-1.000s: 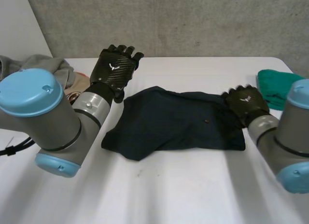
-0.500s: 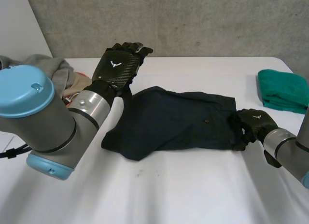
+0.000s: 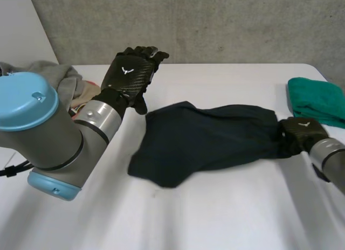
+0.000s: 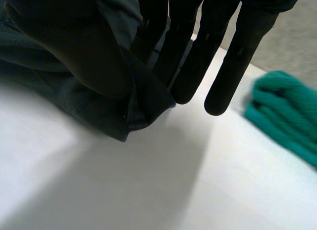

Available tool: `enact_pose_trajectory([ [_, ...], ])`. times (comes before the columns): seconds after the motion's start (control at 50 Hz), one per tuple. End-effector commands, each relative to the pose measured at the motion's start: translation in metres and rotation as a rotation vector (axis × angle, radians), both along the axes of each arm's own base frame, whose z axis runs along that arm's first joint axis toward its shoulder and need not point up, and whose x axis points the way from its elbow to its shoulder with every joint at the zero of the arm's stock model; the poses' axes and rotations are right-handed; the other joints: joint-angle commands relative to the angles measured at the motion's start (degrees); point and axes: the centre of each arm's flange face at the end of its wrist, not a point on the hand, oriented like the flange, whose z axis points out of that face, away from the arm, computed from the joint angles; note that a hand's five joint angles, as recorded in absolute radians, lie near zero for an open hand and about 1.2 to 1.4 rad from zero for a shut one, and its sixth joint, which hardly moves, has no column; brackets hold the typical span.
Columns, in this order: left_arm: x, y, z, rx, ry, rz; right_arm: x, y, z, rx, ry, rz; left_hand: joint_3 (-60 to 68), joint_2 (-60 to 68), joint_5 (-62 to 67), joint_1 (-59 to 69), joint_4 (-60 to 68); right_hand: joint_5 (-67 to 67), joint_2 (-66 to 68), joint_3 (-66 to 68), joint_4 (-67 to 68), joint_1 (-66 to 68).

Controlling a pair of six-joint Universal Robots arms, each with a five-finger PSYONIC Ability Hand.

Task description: Fold the laundry.

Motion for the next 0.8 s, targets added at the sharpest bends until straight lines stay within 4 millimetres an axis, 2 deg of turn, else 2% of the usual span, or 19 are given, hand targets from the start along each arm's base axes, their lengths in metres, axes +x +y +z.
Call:
enact_pose_trajectory([
  [0.02, 0.003, 0.003, 0.003, -0.003, 0.004, 0.003, -0.017, -0.009, 0.013, -0.072, 0.244, 0.038, -1.8, -1.4, -2.8, -1.2, -1.4, 14.8, 13.2, 12.8, 11.6, 19.8],
  [0.08, 0.005, 0.003, 0.003, -0.002, 0.005, 0.006, 0.002, -0.007, 0.031, -0.145, 0.258, 0.088, -1.8, -1.4, -2.8, -1.2, -1.4, 14.8, 13.2, 12.8, 11.6, 19.8],
  [0.1, 0.006, 0.002, 0.003, -0.001, 0.004, 0.012, 0.025, 0.0, 0.044, -0.205, 0.262, 0.152, -1.8, -1.4, -2.8, -1.2, -1.4, 14.8, 13.2, 12.8, 11.6, 19.8],
  [0.18, 0.009, 0.0, 0.004, -0.001, 0.004, 0.021, 0.07, 0.014, 0.064, -0.316, 0.24, 0.283, -1.8, -1.4, -2.8, -1.2, -1.4, 14.8, 13.2, 12.8, 11.6, 19.8],
  [0.22, 0.01, 0.001, 0.005, -0.002, 0.007, 0.022, 0.086, 0.02, 0.069, -0.357, 0.235, 0.328, -1.8, -1.4, -2.8, -1.2, -1.4, 14.8, 13.2, 12.8, 11.6, 19.8],
  [0.24, 0.012, 0.001, 0.006, -0.004, 0.008, 0.027, 0.108, 0.031, 0.072, -0.411, 0.237, 0.403, -1.8, -1.4, -2.8, -1.2, -1.4, 14.8, 13.2, 12.8, 11.6, 19.8],
  [0.3, 0.017, -0.001, 0.009, -0.009, 0.011, 0.039, 0.143, 0.057, 0.069, -0.479, 0.254, 0.548, -1.8, -1.4, -2.8, -1.2, -1.4, 14.8, 13.2, 12.8, 11.6, 19.8],
  [0.34, 0.023, -0.003, 0.013, -0.018, 0.016, 0.056, 0.185, 0.101, 0.05, -0.55, 0.312, 0.783, -1.8, -1.4, -2.8, -1.2, -1.4, 14.8, 13.2, 12.8, 11.6, 19.8],
  [0.4, 0.028, -0.004, 0.016, -0.023, 0.018, 0.07, 0.202, 0.122, 0.028, -0.555, 0.35, 0.913, -1.8, -1.4, -2.8, -1.2, -1.4, 14.8, 13.2, 12.8, 11.6, 19.8],
  [0.42, 0.029, -0.004, 0.017, -0.027, 0.02, 0.074, 0.209, 0.13, 0.015, -0.547, 0.373, 0.964, -1.8, -1.4, -2.8, -1.2, -1.4, 14.8, 13.2, 12.8, 11.6, 19.8],
  [0.48, 0.031, -0.005, 0.019, -0.03, 0.024, 0.079, 0.215, 0.134, 0.006, -0.532, 0.384, 0.992, -1.8, -1.4, -2.8, -1.2, -1.4, 14.8, 13.2, 12.8, 11.6, 19.8],
  [0.54, 0.033, -0.006, 0.022, -0.038, 0.026, 0.087, 0.224, 0.142, 0.014, -0.523, 0.333, 1.008, -1.8, -1.4, -2.8, -1.2, -1.4, 14.8, 13.2, 12.8, 11.6, 19.8],
  [0.58, 0.035, -0.008, 0.025, -0.046, 0.03, 0.093, 0.225, 0.142, 0.018, -0.5, 0.282, 1.0, -1.8, -1.4, -2.8, -1.2, -1.4, -8.7, -10.4, -10.7, -11.9, -3.7],
  [0.6, 0.036, -0.008, 0.026, -0.049, 0.03, 0.096, 0.225, 0.141, 0.021, -0.484, 0.25, 0.986, -1.8, -1.4, -2.8, -1.2, -1.4, -25.2, -26.8, -27.2, -28.3, -20.2],
  [0.62, 0.038, -0.011, 0.03, -0.059, 0.035, 0.107, 0.224, 0.139, 0.033, -0.443, 0.159, 0.948, -1.8, -1.4, -2.8, -1.2, -1.4, -48.0, -49.6, -50.0, -51.1, -43.0],
  [0.68, 0.041, -0.016, 0.037, -0.079, 0.046, 0.117, 0.221, 0.14, 0.051, -0.375, 0.014, 0.9, -1.8, -1.4, -2.8, -1.2, -1.4, -54.4, -56.1, -56.4, -57.6, -49.5],
  [0.7, 0.04, -0.018, 0.044, -0.097, 0.055, 0.12, 0.218, 0.14, 0.065, -0.33, -0.089, 0.866, -1.8, -1.4, -2.8, -1.2, -1.4, -55.2, -56.8, -57.2, -58.4, -50.2],
  [0.74, 0.039, -0.019, 0.051, -0.111, 0.065, 0.122, 0.214, 0.138, 0.075, -0.284, -0.176, 0.823, -1.8, -1.4, -2.8, -1.2, -1.4, -55.2, -56.8, -57.2, -58.4, -50.2],
  [0.8, 0.036, -0.02, 0.065, -0.132, 0.078, 0.117, 0.195, 0.118, 0.092, -0.208, -0.316, 0.705, -1.8, -1.4, -2.8, -1.2, -1.4, -55.2, -56.8, -57.2, -58.4, -50.2],
])
